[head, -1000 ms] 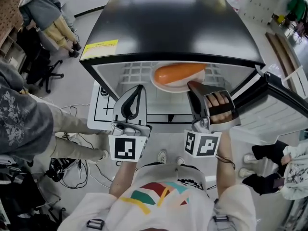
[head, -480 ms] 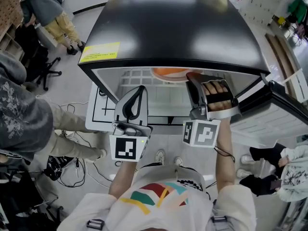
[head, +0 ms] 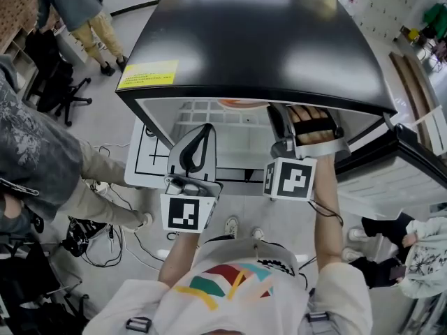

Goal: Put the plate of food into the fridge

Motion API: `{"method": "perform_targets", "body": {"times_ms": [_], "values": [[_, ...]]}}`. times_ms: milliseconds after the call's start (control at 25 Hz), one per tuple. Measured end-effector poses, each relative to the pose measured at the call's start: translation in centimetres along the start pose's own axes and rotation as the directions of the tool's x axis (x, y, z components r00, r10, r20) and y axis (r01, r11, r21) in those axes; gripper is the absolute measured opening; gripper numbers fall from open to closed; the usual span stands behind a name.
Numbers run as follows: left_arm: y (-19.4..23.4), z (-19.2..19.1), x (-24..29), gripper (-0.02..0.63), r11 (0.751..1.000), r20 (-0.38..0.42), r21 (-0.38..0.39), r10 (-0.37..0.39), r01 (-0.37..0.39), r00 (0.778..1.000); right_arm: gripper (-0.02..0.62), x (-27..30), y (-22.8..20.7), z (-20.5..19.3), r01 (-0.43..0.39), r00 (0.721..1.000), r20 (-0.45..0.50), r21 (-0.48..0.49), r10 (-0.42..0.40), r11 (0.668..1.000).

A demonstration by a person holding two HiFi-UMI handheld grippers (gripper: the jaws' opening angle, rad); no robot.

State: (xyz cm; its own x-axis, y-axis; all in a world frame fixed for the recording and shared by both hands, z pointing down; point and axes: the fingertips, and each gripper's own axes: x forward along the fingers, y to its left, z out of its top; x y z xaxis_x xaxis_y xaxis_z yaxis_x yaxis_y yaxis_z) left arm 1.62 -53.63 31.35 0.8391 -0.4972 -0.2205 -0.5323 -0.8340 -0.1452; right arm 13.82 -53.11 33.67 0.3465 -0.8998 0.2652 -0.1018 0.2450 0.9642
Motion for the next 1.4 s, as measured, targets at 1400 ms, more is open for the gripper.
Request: {"method": "perform_targets", "body": {"times_ms": [1400], "values": [[-1.1, 0.7, 0.3, 0.006, 0.993, 0.004, -0.091, -0.075, 0.075, 0.997, 0.235, -3.0, -0.4, 3.8, -0.486, 0.801, 0.512, 0.258, 0.309, 0.835]]}}
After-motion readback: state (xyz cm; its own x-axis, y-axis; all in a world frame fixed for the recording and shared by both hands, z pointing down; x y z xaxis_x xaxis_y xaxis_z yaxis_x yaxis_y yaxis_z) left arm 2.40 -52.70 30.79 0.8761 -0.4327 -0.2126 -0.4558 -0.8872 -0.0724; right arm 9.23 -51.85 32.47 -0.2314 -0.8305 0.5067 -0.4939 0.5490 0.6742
